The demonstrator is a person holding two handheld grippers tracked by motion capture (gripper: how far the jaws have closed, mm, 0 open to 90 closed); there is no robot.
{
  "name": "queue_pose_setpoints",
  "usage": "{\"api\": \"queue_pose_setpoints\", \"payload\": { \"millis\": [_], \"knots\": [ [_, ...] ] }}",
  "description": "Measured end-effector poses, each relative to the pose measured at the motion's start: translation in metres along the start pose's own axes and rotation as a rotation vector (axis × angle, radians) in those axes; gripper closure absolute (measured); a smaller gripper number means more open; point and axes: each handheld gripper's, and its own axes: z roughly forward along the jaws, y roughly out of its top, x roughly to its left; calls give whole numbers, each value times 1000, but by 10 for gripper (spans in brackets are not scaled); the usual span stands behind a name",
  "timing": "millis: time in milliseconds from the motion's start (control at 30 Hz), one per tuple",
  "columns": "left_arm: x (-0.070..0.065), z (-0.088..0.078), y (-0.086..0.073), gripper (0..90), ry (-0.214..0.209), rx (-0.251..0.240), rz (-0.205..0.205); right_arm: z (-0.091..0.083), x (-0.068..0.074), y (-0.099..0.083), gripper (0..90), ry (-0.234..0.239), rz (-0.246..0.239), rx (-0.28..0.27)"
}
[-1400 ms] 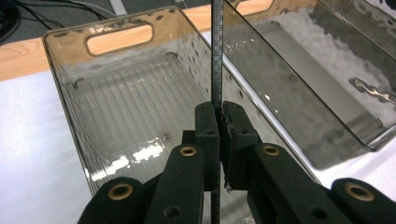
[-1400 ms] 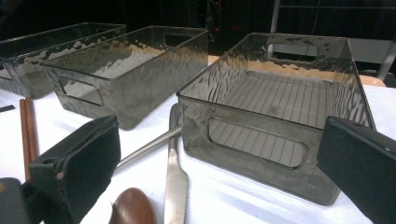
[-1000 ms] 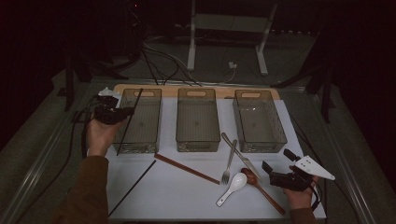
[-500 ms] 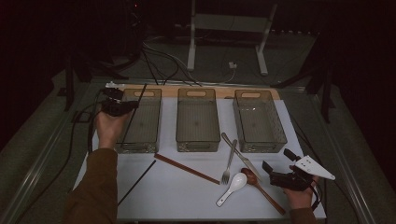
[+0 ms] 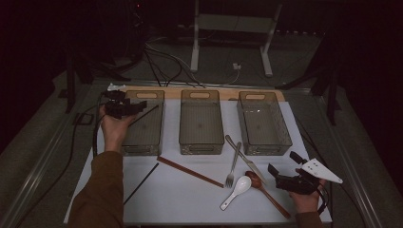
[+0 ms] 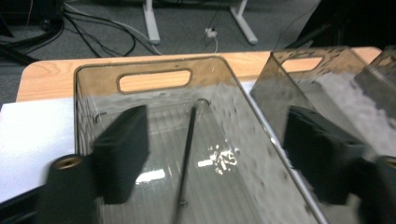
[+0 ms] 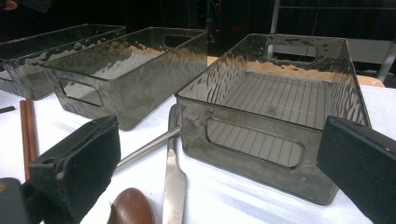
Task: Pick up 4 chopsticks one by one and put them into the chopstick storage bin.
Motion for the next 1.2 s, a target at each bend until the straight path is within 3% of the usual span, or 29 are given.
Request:
{"api": "queue_pose_setpoints", "payload": {
  "millis": [167,333,500,767,1100,1200],
  "knots": [
    [2,-9,-1,119,-21,-13,-4,0,0,0,0,-1,1,0],
    [4,-20,-5,16,-51,13,20,0,1,0,0,0,0,1],
    [3,-32,-13,8,-70,29,63,0,1,0,0,0,1,1],
    [-5,-51,-30,8,-89,5,140,0,1,0,0,-1,0,0],
    [-22,-75,-50,8,-137,-35,200,-1,1,1,0,-2,-5,-4],
    [-27,-83,-56,8,-135,-38,220,-1,1,1,0,-2,-2,-5]
  ]
}}
